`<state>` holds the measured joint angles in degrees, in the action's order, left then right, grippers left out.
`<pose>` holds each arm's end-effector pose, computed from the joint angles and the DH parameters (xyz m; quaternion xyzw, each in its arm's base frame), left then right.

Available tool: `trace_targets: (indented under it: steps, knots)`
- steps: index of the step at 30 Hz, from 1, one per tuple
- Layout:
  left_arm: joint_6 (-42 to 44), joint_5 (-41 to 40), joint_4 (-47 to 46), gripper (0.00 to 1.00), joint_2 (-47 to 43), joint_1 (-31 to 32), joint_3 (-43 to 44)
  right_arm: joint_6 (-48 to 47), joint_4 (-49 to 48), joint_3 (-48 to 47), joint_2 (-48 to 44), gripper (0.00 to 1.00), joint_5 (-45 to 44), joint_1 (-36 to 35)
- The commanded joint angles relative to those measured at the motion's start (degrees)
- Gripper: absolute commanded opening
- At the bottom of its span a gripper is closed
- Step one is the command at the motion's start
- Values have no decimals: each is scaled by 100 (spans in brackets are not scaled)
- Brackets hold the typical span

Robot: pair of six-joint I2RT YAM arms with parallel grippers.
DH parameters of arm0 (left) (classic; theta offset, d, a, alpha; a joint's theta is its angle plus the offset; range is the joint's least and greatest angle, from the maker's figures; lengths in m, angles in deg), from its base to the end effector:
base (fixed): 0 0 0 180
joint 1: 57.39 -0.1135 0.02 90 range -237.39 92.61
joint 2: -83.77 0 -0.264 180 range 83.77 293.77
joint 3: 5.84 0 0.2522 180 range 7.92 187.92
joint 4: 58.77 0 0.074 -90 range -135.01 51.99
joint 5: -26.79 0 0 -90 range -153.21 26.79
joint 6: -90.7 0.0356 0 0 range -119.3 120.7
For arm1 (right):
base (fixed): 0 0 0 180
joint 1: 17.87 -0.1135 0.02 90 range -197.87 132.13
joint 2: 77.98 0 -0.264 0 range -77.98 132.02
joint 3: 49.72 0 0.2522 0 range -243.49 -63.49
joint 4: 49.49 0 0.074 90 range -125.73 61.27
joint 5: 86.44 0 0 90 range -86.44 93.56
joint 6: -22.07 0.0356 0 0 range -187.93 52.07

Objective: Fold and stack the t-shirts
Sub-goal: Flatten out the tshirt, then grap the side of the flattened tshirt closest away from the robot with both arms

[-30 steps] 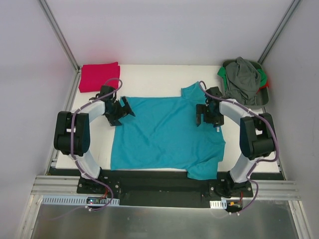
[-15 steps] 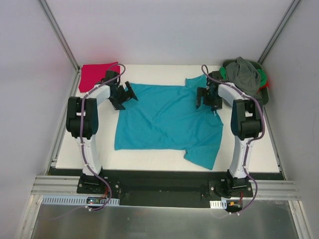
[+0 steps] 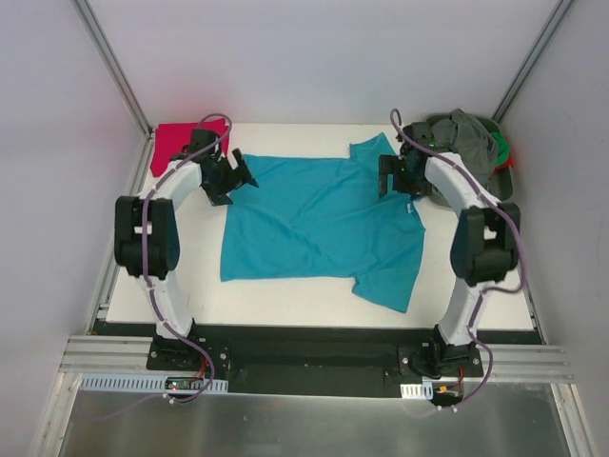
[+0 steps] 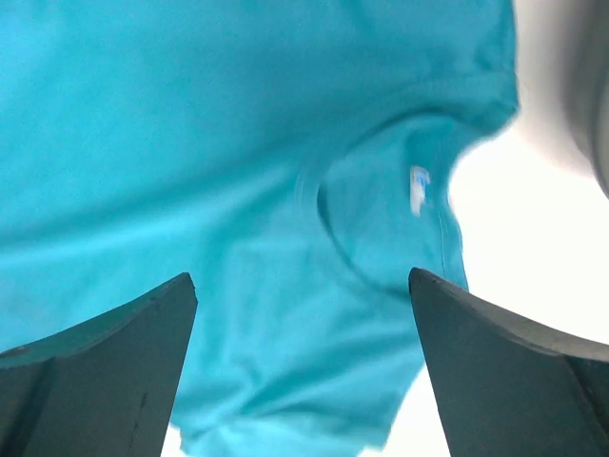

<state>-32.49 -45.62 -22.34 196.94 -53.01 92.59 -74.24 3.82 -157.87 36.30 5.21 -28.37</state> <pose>0.4334 -0.0440 0.2080 -0.1826 0.9154 -0.2423 0.2646 0.4276 0.0803 0.2329 -0.1447 0.9536 0.0235 0.2628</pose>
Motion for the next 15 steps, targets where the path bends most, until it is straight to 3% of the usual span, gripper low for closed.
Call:
trace_targets:
  steps: [1, 5, 8, 11, 12, 15]
  knots:
    - [234, -262, 114, 99, -1996, -60, -957, -46, 343, 726, -2169, 96, -411, -329]
    - [182, -765, 184, 99, -3936, -78, -2653, 462, 353, 2016, -3821, 96, -507, -356]
    - [-151, -853, 255, 99, -5195, -78, -3778, 1095, -549, 3457, -5499, 96, -1042, -339]
    - [-643, -1037, 281, 99, -6172, -87, -4728, 2621, -1562, 5143, -7238, 96, -2219, -339]
    - [-784, -1116, 290, 99, -6427, -87, -4966, 2747, -1982, 5724, -8027, 96, -2274, -338]
    - [-1119, -1205, 369, 99, -6903, -95, -5521, 2196, -2742, 6879, -9507, 96, -1267, -339]
